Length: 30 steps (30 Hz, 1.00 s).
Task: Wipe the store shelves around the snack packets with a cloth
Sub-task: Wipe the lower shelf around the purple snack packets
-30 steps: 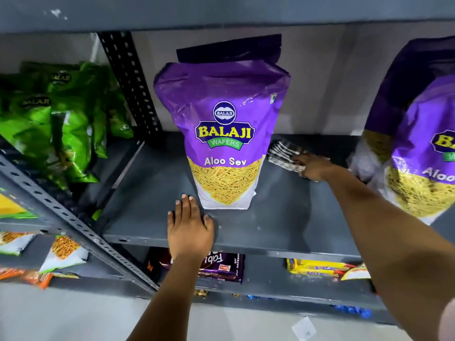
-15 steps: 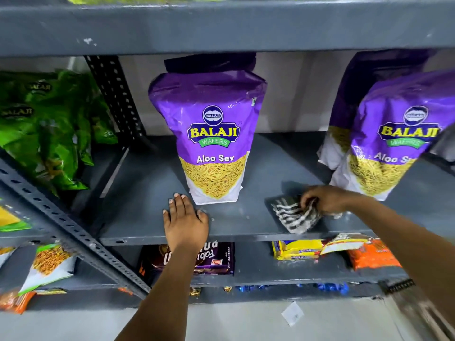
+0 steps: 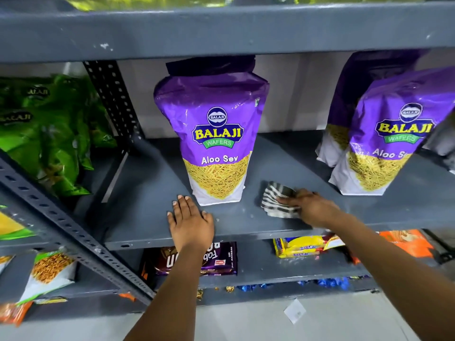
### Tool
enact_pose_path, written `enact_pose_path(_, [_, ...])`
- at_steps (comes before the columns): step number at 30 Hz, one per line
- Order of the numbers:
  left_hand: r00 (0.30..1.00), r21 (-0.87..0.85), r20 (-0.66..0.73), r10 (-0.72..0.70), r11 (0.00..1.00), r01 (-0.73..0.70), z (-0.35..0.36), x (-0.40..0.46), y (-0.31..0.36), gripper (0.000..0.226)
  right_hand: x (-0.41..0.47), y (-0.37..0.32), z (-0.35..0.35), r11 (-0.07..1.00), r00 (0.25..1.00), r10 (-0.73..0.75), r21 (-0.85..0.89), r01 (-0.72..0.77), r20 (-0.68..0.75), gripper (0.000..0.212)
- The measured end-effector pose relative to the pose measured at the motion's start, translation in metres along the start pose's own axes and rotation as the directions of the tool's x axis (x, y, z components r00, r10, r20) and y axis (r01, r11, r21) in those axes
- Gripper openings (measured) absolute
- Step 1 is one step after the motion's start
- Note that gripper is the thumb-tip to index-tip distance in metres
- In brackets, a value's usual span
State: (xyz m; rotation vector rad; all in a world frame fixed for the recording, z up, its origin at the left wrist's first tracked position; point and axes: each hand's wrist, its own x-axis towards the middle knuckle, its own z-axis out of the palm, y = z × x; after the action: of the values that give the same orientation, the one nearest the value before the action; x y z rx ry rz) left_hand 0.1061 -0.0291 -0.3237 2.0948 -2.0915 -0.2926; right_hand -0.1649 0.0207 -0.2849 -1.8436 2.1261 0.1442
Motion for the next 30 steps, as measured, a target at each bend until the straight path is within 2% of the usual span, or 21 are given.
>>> enact_pose_path(3, [1.0,0.007,0.026,-0.004,1.0,0.003,-0.001,0.001,0.0,0.061,-0.03,0.01,-0.007,0.995,0.996,0.084,0.055,-0.083,-0.028,0.066])
enact_pose_path(6, [0.999,0.001,0.038,-0.001,1.0,0.001,-0.002,0.002,0.001,0.061,-0.057,-0.032,-0.009,0.977,0.954,0.162,0.181,-0.118,-0.254,0.069])
enact_pose_path(7, [0.999,0.001,0.036,0.003,1.0,-0.003,-0.002,0.002,0.001,0.061,-0.064,-0.058,-0.006,0.976,0.951,0.143,0.196,-0.091,-0.273,0.069])
enact_pose_path(11, [0.998,0.016,0.061,0.02,1.0,-0.021,-0.004,0.001,-0.003,0.06,-0.062,-0.138,0.03,0.995,0.987,0.019,0.098,-0.003,-0.162,0.067])
enact_pose_path(13, [0.998,0.012,0.06,0.027,1.0,-0.028,-0.005,0.002,-0.004,0.059,-0.051,-0.13,0.035,0.995,0.983,0.086,0.065,-0.077,-0.163,0.063])
enact_pose_path(15, [0.997,-0.004,0.07,0.028,1.0,-0.028,-0.006,0.001,-0.004,0.059,-0.053,-0.109,0.032,0.975,0.963,0.217,0.083,-0.206,-0.161,0.057])
enact_pose_path(17, [0.997,-0.009,0.07,0.032,0.999,-0.031,-0.005,0.001,-0.004,0.059,-0.062,-0.087,0.027,0.93,0.922,0.355,0.16,-0.332,-0.151,0.053])
enact_pose_path(19, [0.997,-0.005,0.066,0.031,1.0,-0.031,-0.005,0.001,-0.004,0.059,-0.069,-0.077,0.021,0.885,0.887,0.433,0.258,-0.387,-0.158,0.054])
enact_pose_path(20, [0.998,0.0,0.059,0.033,0.999,-0.033,-0.005,0.001,-0.003,0.059,-0.068,-0.08,0.017,0.881,0.88,0.437,0.287,-0.377,-0.184,0.057])
enact_pose_path(22, [0.998,0.006,0.043,0.035,0.999,-0.036,-0.003,0.002,-0.004,0.059,-0.062,-0.101,0.012,0.92,0.913,0.348,0.265,-0.289,-0.212,0.065])
enact_pose_path(24, [0.999,0.004,0.04,0.031,1.0,-0.031,-0.003,0.001,-0.003,0.059,-0.053,-0.119,0.02,0.958,0.957,0.245,0.188,-0.214,-0.158,0.064])
enact_pose_path(25, [0.999,0.005,0.038,0.031,0.999,-0.031,-0.002,0.001,-0.003,0.059,-0.05,-0.119,0.026,0.961,0.958,0.25,0.159,-0.227,-0.142,0.061])
enact_pose_path(30, [0.998,0.004,0.05,0.038,0.999,-0.038,-0.004,0.0,-0.003,0.059,-0.074,-0.052,0.029,0.862,0.858,0.498,0.172,-0.476,-0.124,0.048])
